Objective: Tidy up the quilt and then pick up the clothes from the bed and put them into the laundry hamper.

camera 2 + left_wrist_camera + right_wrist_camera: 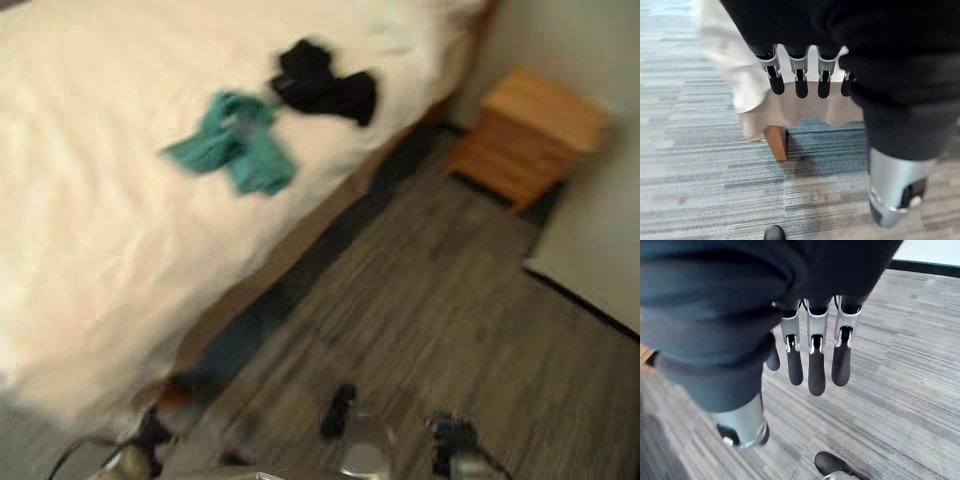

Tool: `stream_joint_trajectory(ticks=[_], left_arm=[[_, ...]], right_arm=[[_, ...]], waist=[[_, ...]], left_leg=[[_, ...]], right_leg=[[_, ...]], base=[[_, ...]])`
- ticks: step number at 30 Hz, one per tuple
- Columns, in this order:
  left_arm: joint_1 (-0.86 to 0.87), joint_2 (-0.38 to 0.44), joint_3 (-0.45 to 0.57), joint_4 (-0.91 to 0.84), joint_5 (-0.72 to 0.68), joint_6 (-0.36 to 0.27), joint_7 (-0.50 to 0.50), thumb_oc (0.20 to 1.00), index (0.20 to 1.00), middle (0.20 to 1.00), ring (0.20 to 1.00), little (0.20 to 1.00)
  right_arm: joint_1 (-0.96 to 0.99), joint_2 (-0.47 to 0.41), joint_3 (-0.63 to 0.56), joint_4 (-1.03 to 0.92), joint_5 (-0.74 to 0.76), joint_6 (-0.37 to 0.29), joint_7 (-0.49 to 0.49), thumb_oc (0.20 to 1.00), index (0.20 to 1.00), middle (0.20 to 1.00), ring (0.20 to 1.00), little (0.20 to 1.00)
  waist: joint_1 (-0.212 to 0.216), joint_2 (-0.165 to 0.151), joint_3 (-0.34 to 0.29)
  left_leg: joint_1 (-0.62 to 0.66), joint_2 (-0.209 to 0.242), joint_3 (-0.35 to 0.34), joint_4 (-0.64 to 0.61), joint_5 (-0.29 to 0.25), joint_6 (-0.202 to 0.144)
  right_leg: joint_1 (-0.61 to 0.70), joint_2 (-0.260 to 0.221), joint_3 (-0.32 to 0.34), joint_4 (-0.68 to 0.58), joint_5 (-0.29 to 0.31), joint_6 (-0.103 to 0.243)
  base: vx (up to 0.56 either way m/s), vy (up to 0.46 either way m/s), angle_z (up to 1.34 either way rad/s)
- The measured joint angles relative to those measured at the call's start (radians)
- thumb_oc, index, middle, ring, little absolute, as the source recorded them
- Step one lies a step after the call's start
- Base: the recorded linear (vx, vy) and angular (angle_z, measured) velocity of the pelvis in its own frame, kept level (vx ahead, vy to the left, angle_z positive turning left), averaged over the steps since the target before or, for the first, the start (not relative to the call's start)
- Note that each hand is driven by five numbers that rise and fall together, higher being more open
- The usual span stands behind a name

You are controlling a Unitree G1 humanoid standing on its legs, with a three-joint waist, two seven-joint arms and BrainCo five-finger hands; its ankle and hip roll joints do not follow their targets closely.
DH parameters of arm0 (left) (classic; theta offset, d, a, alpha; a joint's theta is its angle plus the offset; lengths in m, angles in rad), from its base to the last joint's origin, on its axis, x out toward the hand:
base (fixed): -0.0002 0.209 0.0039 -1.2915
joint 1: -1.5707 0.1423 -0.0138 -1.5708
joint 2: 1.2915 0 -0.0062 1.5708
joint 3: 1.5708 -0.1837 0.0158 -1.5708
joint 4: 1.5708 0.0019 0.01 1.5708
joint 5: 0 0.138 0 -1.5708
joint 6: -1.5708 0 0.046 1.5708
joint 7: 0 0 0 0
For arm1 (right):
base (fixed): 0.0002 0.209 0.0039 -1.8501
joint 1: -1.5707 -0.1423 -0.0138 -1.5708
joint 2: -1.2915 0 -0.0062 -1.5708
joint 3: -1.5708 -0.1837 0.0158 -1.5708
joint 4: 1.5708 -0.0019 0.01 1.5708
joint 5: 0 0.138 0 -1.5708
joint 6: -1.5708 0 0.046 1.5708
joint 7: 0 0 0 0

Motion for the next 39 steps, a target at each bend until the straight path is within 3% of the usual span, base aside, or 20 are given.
stream_joint_trajectory(ticks=[2, 3, 4, 7, 10, 14, 16, 17, 18, 19, 21, 23, 25, 28, 30, 33, 35, 36, 37, 39], left_arm=[[-0.019, -0.012, 0.059, 0.017, -0.001, -0.015, -0.015, 1.0, 1.0, 1.0, 1.0, 1.0], [-0.014, -0.016, 0.107, 0.023, -0.005, -0.016, -0.015, 1.0, 1.0, 1.0, 1.0, 1.0], [-0.002, -0.021, 0.103, -0.015, -0.02, 0.001, -0.014, 1.0, 1.0, 1.0, 1.0, 1.0], [-0.02, -0.058, 0.11, 0.0, -0.052, -0.005, -0.01, 1.0, 1.0, 1.0, 1.0, 1.0], [-0.06, -0.082, 0.114, -0.01, -0.089, -0.009, -0.004, 1.0, 1.0, 1.0, 1.0, 1.0], [-0.093, -0.107, 0.107, 0.002, -0.092, -0.008, -0.005, 1.0, 1.0, 1.0, 1.0, 1.0], [-0.105, -0.111, 0.107, 0.016, -0.092, -0.006, -0.005, 1.0, 1.0, 1.0, 1.0, 1.0], [-0.103, -0.117, 0.11, 0.046, -0.092, -0.001, -0.007, 1.0, 1.0, 1.0, 1.0, 1.0], [-0.08, -0.123, 0.113, 0.047, -0.093, 0.005, -0.008, 1.0, 1.0, 1.0, 1.0, 1.0], [-0.045, -0.124, 0.106, 0.045, -0.093, 0.004, -0.008, 1.0, 1.0, 1.0, 1.0, 1.0], [-0.039, -0.103, 0.092, 0.047, -0.092, 0.021, -0.008, 1.0, 1.0, 1.0, 1.0, 1.0], [-0.058, -0.092, 0.059, 0.041, -0.092, 0.033, -0.008, 1.0, 1.0, 1.0, 1.0, 1.0], [-0.078, -0.085, 0.057, 0.032, -0.092, 0.032, -0.007, 1.0, 1.0, 1.0, 1.0, 1.0], [-0.11, -0.067, 0.066, 0.032, -0.092, 0.032, -0.006, 1.0, 1.0, 1.0, 1.0, 1.0], [-0.131, -0.061, 0.073, 0.058, -0.086, 0.031, -0.005, 1.0, 1.0, 1.0, 1.0, 1.0], [-0.099, -0.061, 0.077, 0.084, -0.07, 0.022, -0.007, 1.0, 1.0, 1.0, 1.0, 1.0], [-0.054, -0.075, 0.079, 0.083, -0.072, 0.023, -0.01, 1.0, 1.0, 1.0, 1.0, 1.0], [-0.039, -0.082, 0.083, 0.08, -0.072, 0.022, -0.011, 1.0, 1.0, 1.0, 1.0, 1.0], [-0.06, -0.084, 0.085, 0.066, -0.073, 0.014, -0.01, 1.0, 1.0, 1.0, 1.0, 1.0], [-0.052, -0.106, 0.085, 0.066, -0.085, 0.017, -0.006, 1.0, 1.0, 1.0, 1.0, 1.0]], right_arm=[[0.011, 0.003, 0.019, 0.016, -0.012, 0.01, 0.002, 1.0, 1.0, 1.0, 1.0, 1.0], [0.017, 0.001, 0.078, 0.008, -0.041, 0.015, 0.013, 1.0, 1.0, 1.0, 1.0, 1.0], [0.003, -0.001, 0.096, 0.002, -0.066, 0.018, 0.026, 1.0, 1.0, 1.0, 1.0, 1.0], [-0.063, -0.019, 0.151, -0.014, -0.079, 0.01, 0.04, 1.0, 1.0, 1.0, 1.0, 1.0], [-0.082, -0.007, 0.162, 0.009, -0.09, 0.02, 0.04, 1.0, 1.0, 1.0, 1.0, 1.0], [-0.1, -0.026, 0.195, 0.063, -0.116, 0.025, 0.035, 1.0, 1.0, 1.0, 1.0, 1.0], [-0.089, -0.023, 0.194, 0.072, -0.118, 0.027, 0.036, 1.0, 1.0, 1.0, 1.0, 1.0], [-0.067, -0.013, 0.187, 0.103, -0.119, 0.034, 0.036, 1.0, 1.0, 1.0, 1.0, 1.0], [-0.067, -0.013, 0.189, 0.117, -0.122, 0.034, 0.037, 1.0, 1.0, 1.0, 1.0, 1.0], [-0.065, -0.012, 0.189, 0.119, -0.124, 0.033, 0.035, 1.0, 1.0, 1.0, 1.0, 1.0], [-0.071, 0.007, 0.186, 0.079, -0.145, 0.039, 0.031, 1.0, 1.0, 1.0, 1.0, 1.0], [-0.056, 0.014, 0.187, 0.038, -0.146, 0.048, 0.025, 1.0, 1.0, 1.0, 1.0, 1.0], [-0.066, 0.025, 0.189, 0.031, -0.146, 0.045, 0.019, 1.0, 1.0, 1.0, 1.0, 1.0], [-0.076, 0.042, 0.187, -0.01, -0.145, 0.037, 0.019, 1.0, 1.0, 1.0, 1.0, 1.0], [-0.085, 0.046, 0.179, -0.015, -0.144, 0.036, 0.018, 1.0, 1.0, 1.0, 1.0, 1.0], [-0.083, 0.053, 0.164, 0.016, -0.144, 0.035, 0.02, 1.0, 1.0, 1.0, 1.0, 1.0], [-0.064, 0.059, 0.131, 0.062, -0.143, 0.043, 0.03, 1.0, 1.0, 1.0, 1.0, 1.0], [-0.066, 0.061, 0.108, 0.071, -0.143, 0.043, 0.037, 1.0, 1.0, 1.0, 1.0, 1.0], [-0.061, 0.06, 0.111, 0.094, -0.143, 0.044, 0.042, 1.0, 1.0, 1.0, 1.0, 1.0], [-0.062, 0.03, 0.108, 0.086, -0.143, 0.052, 0.038, 1.0, 1.0, 1.0, 1.0, 1.0]], waist=[[-0.011, -0.001, -0.002], [0.018, -0.021, -0.004], [0.046, -0.06, 0.001], [0.112, -0.112, -0.006], [0.135, -0.107, 0.003], [0.15, -0.033, 0.02], [0.15, -0.034, 0.02], [0.145, -0.048, 0.009], [0.161, -0.04, 0.005], [0.167, -0.027, -0.005], [0.15, -0.061, 0.011], [0.108, -0.076, 0.016], [0.107, -0.066, 0.026], [0.101, -0.058, 0.032], [0.07, -0.055, 0.034], [0.048, -0.05, 0.038], [0.048, -0.031, 0.031], [0.054, -0.033, 0.034], [0.057, -0.06, 0.041], [0.09, -0.059, 0.044]], left_leg=[[-0.018, 0.064, -0.126, 0.131, 0.041, -0.031], [-0.062, 0.128, -0.248, 0.334, 0.072, -0.05], [-0.148, 0.048, -0.495, 0.503, 0.038, -0.034], [-0.341, -0.184, -0.732, 0.604, -0.094, -0.045], [-0.485, -0.237, -0.756, 0.426, -0.092, -0.035], [-0.551, -0.241, -0.735, -0.002, 0.068, -0.034], [-0.559, -0.248, -0.695, -0.003, 0.096, -0.012], [-0.514, -0.275, -0.691, 0.045, 0.092, 0.049], [-0.475, -0.26, -0.693, 0.073, 0.063, 0.065], [-0.44, -0.246, -0.692, 0.043, 0.125, 0.097], [-0.345, -0.258, -0.66, 0.009, 0.109, 0.145], [-0.253, -0.308, -0.698, -0.051, 0.075, 0.179], [-0.2, -0.319, -0.703, -0.082, 0.075, 0.195], [-0.147, -0.335, -0.741, -0.08, 0.028, 0.175], [-0.106, -0.351, -0.807, -0.08, -0.034, 0.157], [-0.03, -0.35, -0.841, -0.08, -0.105, 0.131], [0.026, -0.339, -0.835, 0.024, -0.166, 0.08], [-0.036, -0.342, -0.822, 0.163, -0.179, 0.06], [-0.225, -0.353, -0.791, 0.559, -0.145, 0.043], [-0.404, -0.288, -0.733, 0.873, -0.101, 0.015]], right_leg=[[0.018, 0.069, 0.044, -0.056, -0.017, -0.012], [0.062, 0.12, 0.11, -0.121, 0.021, -0.062], [0.09, 0.143, 0.226, -0.16, 0.04, -0.096], [0.141, 0.155, 0.406, -0.284, 0.11, -0.096], [0.242, 0.182, 0.48, -0.388, 0.082, -0.081], [0.319, 0.229, 0.47, -0.388, 0.053, -0.095], [0.351, 0.226, 0.467, -0.388, 0.005, -0.072], [0.403, 0.207, 0.476, -0.352, -0.034, -0.055], [0.377, 0.213, 0.478, -0.236, -0.086, -0.014], [0.341, 0.222, 0.463, -0.118, -0.117, 0.034], [0.083, 0.151, 0.415, 0.467, -0.051, 0.129], [-0.078, 0.024, 0.335, 0.616, -0.071, 0.134], [-0.103, -0.027, 0.289, 0.421, -0.082, 0.127], [-0.083, 0.013, 0.298, -0.049, -0.046, 0.15], [-0.056, 0.059, 0.373, -0.377, 0.073, 0.153], [-0.069, 0.089, 0.416, -0.346, 0.153, 0.138], [-0.025, 0.103, 0.406, -0.258, 0.219, 0.042], [-0.011, 0.104, 0.398, -0.241, 0.214, 0.032], [0.016, 0.064, 0.401, -0.239, 0.232, -0.016], [0.095, 0.092, 0.385, -0.284, 0.19, -0.068]], base=[[0.3, -0.411, -1.23], [0.38, -0.326, -1.95], [0.39, -0.316, -2.43], [0.29, 0.004, -2.04], [0.5, 0.12, -1.1], [0.55, 0.123, -0.72], [0.54, 0.155, -0.16], [0.49, 0.109, -0.36], [0.46, 0.132, -0.54], [0.45, 0.17, -0.74], [0.51, 0.17, -0.42], [0.54, 0.066, 0.46], [0.58, -0.056, 0.35], [0.66, -0.147, 0.39], [0.66, -0.15, 0.79], [0.62, -0.19, 0.6], [0.53, -0.337, 0.38], [0.45, -0.433, 0.61], [0.2, -0.2, 0.34], [0.39, -0.159, 0.18]])
